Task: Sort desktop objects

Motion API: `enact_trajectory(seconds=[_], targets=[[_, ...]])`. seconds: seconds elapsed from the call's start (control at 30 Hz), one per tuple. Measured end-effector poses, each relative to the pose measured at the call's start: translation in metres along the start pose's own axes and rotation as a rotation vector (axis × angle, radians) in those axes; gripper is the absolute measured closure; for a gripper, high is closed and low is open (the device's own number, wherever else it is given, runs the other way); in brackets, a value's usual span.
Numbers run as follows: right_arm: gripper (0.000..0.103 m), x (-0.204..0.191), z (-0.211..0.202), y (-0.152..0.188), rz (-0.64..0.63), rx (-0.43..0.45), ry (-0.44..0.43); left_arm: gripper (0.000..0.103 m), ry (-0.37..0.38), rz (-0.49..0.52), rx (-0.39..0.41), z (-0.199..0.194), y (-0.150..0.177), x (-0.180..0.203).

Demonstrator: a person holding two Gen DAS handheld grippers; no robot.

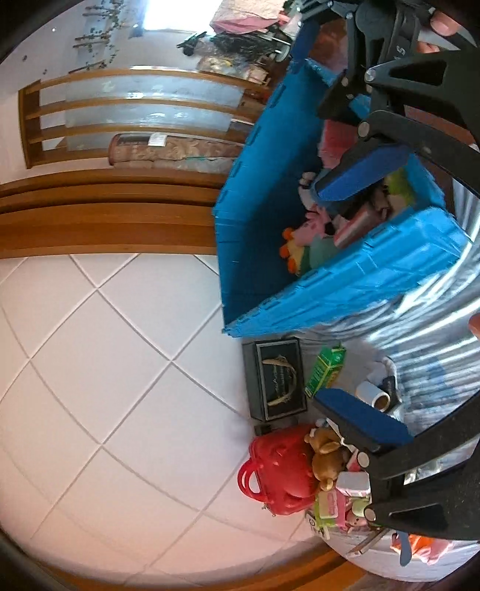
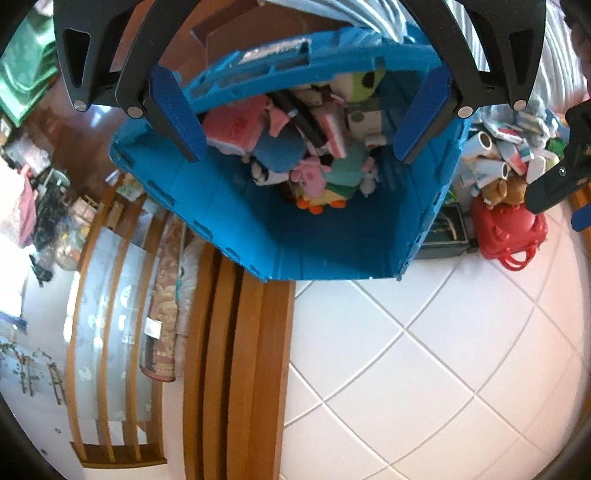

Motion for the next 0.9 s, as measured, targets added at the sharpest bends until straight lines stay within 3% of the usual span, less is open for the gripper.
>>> enact_trajectory(seconds=[0.37, 0.9], targets=[[0.0, -0.006, -0.034, 0.003, 0.039, 0.005, 0.017, 0.0, 0.039, 0.003, -0.026, -0.017, 0.009, -0.006], [0.0, -0.007, -0.026, 0.005, 0.032, -0.019, 0.022, 0.0, 0.045, 0.023, -0.041, -0.007, 0.009, -0.001]])
Point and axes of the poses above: each gripper's, at about its wrist camera, not at the fingertips, and z roughly the way its jaws point, x to its right, y to its underside, the point moved 3 cm from there along z, roughly the way its jaws point
